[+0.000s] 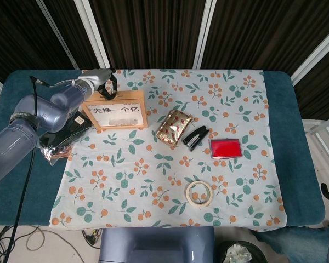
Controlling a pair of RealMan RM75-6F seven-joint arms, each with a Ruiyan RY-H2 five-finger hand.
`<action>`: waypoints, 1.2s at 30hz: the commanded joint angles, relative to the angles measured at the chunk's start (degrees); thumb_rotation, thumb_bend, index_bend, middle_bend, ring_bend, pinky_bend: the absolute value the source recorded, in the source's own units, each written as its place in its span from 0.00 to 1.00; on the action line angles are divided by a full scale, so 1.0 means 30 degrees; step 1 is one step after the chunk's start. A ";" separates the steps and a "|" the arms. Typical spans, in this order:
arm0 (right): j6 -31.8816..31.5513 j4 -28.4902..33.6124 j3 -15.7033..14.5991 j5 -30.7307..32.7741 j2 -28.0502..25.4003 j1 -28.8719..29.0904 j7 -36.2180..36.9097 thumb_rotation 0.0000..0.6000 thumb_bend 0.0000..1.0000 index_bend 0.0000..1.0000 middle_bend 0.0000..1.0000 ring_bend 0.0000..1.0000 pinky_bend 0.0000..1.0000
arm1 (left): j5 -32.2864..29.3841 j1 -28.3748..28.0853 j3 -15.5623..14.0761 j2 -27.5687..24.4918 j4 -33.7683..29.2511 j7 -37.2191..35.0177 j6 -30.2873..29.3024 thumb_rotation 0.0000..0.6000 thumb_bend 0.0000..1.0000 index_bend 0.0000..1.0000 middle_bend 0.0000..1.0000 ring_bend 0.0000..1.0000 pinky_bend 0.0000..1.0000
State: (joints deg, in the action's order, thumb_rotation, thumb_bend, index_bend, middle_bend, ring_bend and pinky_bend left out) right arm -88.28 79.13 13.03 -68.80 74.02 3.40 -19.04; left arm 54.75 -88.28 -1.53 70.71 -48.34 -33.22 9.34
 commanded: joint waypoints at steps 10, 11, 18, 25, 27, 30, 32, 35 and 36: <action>-0.0002 0.0040 0.0039 0.0120 -0.0020 -0.0003 -0.0123 1.00 0.30 0.00 0.00 0.00 0.00 | 0.0449 -0.0187 -0.0448 0.0041 -0.0135 -0.0207 -0.0375 1.00 0.54 0.54 0.00 0.00 0.00; 0.0002 0.0055 0.0046 0.0147 -0.0027 -0.0005 -0.0146 1.00 0.30 0.00 0.00 0.00 0.00 | 0.0499 -0.0209 -0.0511 0.0050 -0.0137 -0.0207 -0.0391 1.00 0.54 0.54 0.00 0.00 0.00; 0.0025 0.0151 0.0074 0.0249 -0.0040 -0.0011 -0.0180 1.00 0.30 0.00 0.00 0.00 0.00 | 0.0634 -0.0352 -0.0755 -0.0008 -0.0331 -0.0403 -0.0570 1.00 0.50 0.53 0.00 0.00 0.00; -0.0014 0.0122 0.0102 0.0290 -0.0008 0.0000 -0.0231 1.00 0.30 0.00 0.00 0.00 0.00 | 0.0712 -0.0478 -0.0884 -0.0078 -0.0538 -0.0522 -0.0757 1.00 0.45 0.52 0.00 0.00 0.00; -0.0018 0.0134 0.0108 0.0303 -0.0019 -0.0008 -0.0208 1.00 0.30 0.00 0.00 0.00 0.00 | 0.0728 -0.0521 -0.0910 -0.0087 -0.0586 -0.0553 -0.0851 1.00 0.45 0.52 0.00 0.00 0.00; 0.0001 0.0156 0.0127 0.0361 -0.0035 -0.0010 -0.0227 1.00 0.30 0.00 0.00 0.00 0.00 | 0.0806 -0.0595 -0.1033 -0.0103 -0.0646 -0.0540 -0.0933 1.00 0.45 0.52 0.00 0.00 0.00; 0.0000 0.0173 0.0144 0.0394 -0.0054 -0.0010 -0.0257 1.00 0.30 0.00 0.00 0.00 0.00 | 0.0868 -0.0646 -0.1171 -0.0085 -0.0662 -0.0536 -0.0979 1.00 0.45 0.52 0.00 0.00 0.00; -0.0005 0.0205 0.0154 0.0416 -0.0071 -0.0010 -0.0277 1.00 0.30 0.00 0.00 0.00 0.00 | 0.0834 -0.0696 -0.1285 -0.0054 -0.0681 -0.0649 -0.1051 1.00 0.45 0.52 0.00 0.00 0.00; -0.0012 0.0209 0.0157 0.0416 -0.0075 -0.0011 -0.0278 1.00 0.30 0.00 0.00 0.00 0.00 | 0.0819 -0.0711 -0.1302 -0.0054 -0.0695 -0.0678 -0.1081 1.00 0.44 0.52 0.00 0.00 0.00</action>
State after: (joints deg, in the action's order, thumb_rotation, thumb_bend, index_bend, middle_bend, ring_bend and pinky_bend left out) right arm -88.33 79.75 13.51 -67.56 73.80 3.37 -19.87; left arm 57.24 -90.39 -5.42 70.54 -50.41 -35.23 6.12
